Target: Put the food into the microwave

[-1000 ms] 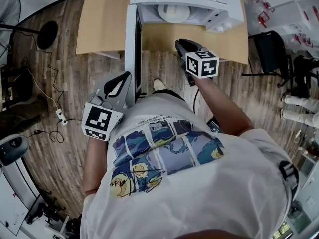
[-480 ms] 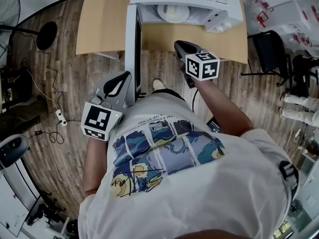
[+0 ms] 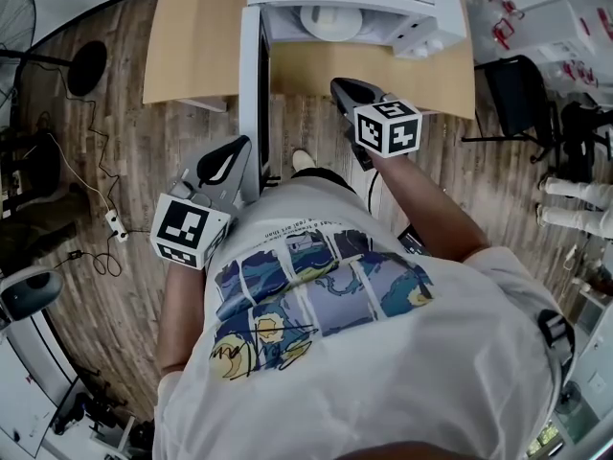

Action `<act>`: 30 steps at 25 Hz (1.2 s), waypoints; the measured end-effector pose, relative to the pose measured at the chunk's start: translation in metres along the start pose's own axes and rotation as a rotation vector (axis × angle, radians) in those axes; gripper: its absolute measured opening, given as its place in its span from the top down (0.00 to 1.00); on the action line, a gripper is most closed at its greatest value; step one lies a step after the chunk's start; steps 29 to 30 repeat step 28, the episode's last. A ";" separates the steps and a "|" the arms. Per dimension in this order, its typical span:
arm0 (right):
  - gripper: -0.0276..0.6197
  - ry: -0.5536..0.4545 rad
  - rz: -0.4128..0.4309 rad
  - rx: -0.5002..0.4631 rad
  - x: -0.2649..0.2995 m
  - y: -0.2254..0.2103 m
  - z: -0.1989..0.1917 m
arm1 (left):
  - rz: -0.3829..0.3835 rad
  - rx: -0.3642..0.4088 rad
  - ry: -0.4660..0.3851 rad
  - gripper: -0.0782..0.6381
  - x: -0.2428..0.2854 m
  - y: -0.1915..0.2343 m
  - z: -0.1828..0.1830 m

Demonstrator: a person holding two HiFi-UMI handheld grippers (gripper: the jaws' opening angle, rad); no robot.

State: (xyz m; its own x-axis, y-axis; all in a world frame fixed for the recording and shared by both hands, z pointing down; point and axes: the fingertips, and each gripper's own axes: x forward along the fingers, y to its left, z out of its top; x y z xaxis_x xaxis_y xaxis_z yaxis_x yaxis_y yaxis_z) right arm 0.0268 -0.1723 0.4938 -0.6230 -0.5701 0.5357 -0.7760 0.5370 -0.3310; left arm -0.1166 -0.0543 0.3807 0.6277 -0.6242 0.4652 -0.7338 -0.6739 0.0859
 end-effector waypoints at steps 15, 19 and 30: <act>0.95 0.011 0.025 -0.016 0.000 0.001 -0.008 | 0.007 0.003 0.005 0.88 0.002 -0.001 0.001; 0.95 0.012 0.026 -0.024 0.003 -0.001 -0.007 | 0.015 0.008 0.008 0.88 0.002 0.000 0.001; 0.95 0.019 0.011 -0.051 0.011 -0.013 -0.007 | 0.034 0.002 0.018 0.88 0.004 0.003 -0.001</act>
